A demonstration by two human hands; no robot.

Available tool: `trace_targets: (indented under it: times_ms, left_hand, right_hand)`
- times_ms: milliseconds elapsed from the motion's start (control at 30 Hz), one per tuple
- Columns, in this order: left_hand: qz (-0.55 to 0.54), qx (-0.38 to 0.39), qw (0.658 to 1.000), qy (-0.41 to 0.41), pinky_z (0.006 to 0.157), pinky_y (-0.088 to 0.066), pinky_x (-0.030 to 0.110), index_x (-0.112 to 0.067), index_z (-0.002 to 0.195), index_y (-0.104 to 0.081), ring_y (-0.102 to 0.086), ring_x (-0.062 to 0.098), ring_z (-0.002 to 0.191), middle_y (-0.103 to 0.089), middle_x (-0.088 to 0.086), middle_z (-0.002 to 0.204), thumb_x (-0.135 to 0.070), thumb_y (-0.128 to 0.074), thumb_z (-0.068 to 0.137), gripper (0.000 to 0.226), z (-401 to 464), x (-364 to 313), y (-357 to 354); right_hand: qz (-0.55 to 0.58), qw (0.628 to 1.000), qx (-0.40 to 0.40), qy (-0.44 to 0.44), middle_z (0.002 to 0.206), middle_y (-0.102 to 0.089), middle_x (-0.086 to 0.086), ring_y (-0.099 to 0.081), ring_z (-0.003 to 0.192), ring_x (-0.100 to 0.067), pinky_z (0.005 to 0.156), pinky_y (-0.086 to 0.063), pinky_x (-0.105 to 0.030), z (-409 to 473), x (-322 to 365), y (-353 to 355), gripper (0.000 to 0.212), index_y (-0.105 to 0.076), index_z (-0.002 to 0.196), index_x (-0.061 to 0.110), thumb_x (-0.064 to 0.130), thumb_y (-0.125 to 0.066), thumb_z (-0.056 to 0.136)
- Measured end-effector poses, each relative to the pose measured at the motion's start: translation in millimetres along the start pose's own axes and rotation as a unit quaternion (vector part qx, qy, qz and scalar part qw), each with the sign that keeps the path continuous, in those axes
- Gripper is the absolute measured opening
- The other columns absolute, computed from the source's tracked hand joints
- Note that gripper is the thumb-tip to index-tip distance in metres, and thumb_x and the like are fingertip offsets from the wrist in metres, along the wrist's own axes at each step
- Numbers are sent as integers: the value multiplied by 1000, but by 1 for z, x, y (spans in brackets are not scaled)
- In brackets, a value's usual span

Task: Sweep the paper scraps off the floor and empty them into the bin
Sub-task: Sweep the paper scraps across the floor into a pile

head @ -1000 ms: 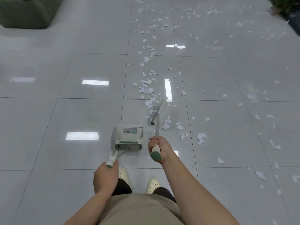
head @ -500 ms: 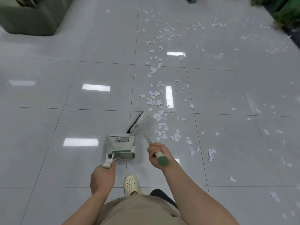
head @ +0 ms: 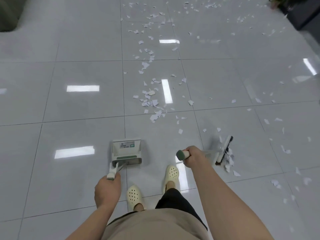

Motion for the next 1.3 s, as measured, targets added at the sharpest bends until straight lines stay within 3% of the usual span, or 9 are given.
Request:
trace_targets:
  times_ms: [133, 367, 733, 867, 967, 1033, 1100, 1133, 1300]
  left_hand:
    - [-8, -7, 1000, 10, 55, -41, 32, -7, 73, -60, -59, 32, 63, -63, 12, 69, -45, -60, 97, 45, -1, -28, -22]
    - [-13, -31, 999, 23, 54, -41, 31, -7, 70, -58, -57, 30, 59, -61, 11, 65, -48, -59, 97, 49, -5, -80, -51]
    - [-30, -113, 990, 79, 56, -46, 34, -3, 67, -60, -61, 33, 64, -63, 14, 65, -51, -56, 96, 56, -17, -107, -41]
    - [-42, -130, 986, 100, 56, -44, 34, -3, 66, -60, -60, 34, 64, -63, 14, 65, -48, -57, 96, 54, -18, -115, -45]
    - [-47, -133, 985, 94, 56, -42, 34, -1, 65, -59, -58, 34, 64, -62, 16, 65, -43, -58, 97, 52, -16, -128, -53]
    - [-41, -129, 987, 85, 55, -40, 33, -1, 65, -58, -57, 33, 62, -60, 16, 64, -39, -58, 98, 51, -12, -136, -54]
    - [-35, -123, 989, 76, 55, -41, 33, -2, 65, -58, -57, 32, 62, -61, 15, 64, -40, -57, 98, 51, -4, -145, -53]
    - [-37, -120, 989, 72, 55, -42, 33, -3, 66, -59, -57, 32, 62, -61, 14, 65, -41, -57, 98, 50, 1, -150, -52]
    - [-50, -102, 993, 42, 54, -42, 33, -1, 67, -58, -57, 32, 60, -61, 16, 65, -39, -59, 98, 49, 41, -172, -46]
  right_hand:
    - [45, 997, 56, 1, 75, -49, -8, -51, 62, -18, 58, -50, -25, -9, 20, -32, 16, -43, 77, 7, -7, -41, 84]
    - [43, 980, 192, -34, 41, -37, 0, -37, 27, -12, 32, -35, -15, -20, 50, -94, 26, -41, 66, 10, -5, -45, 86]
    - [31, 905, 380, -189, 41, -37, 2, -39, 27, -10, 28, -35, -16, -25, 74, -193, 28, -39, 68, 13, -2, -43, 91]
    - [23, 930, 325, -170, 42, -35, 3, -39, 27, -10, 29, -36, -16, 13, 110, -168, 20, -42, 80, 13, -2, -44, 92]
    - [-53, 964, 239, -104, 37, -36, 2, -37, 24, -13, 30, -35, -13, 42, 142, -140, 27, -39, 70, 15, 0, -42, 92]
    - [-117, 972, 194, -67, 40, -45, -3, -46, 29, -18, 40, -44, -17, 41, 158, -131, 25, -42, 67, 14, 0, -43, 88]
    - [-152, 978, 137, -38, 63, -52, -9, -55, 55, -24, 63, -51, -25, 40, 174, -129, 17, -46, 73, 9, -2, -44, 86]
    - [-149, 983, 107, -28, 72, -50, -8, -53, 65, -23, 71, -51, -28, 40, 182, -129, 15, -47, 75, 8, -1, -44, 87]
    - [22, 998, 56, -26, 72, -53, 0, -50, 58, -15, 65, -50, -24, 45, 205, -138, 19, -47, 72, 12, 0, -44, 88]
Point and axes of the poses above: each hand's wrist, its own z-axis towards the middle knuckle, its own y-axis out of the back of the hand, x = y × z, the point moved 9 cm from there along z, towards the middle knuckle
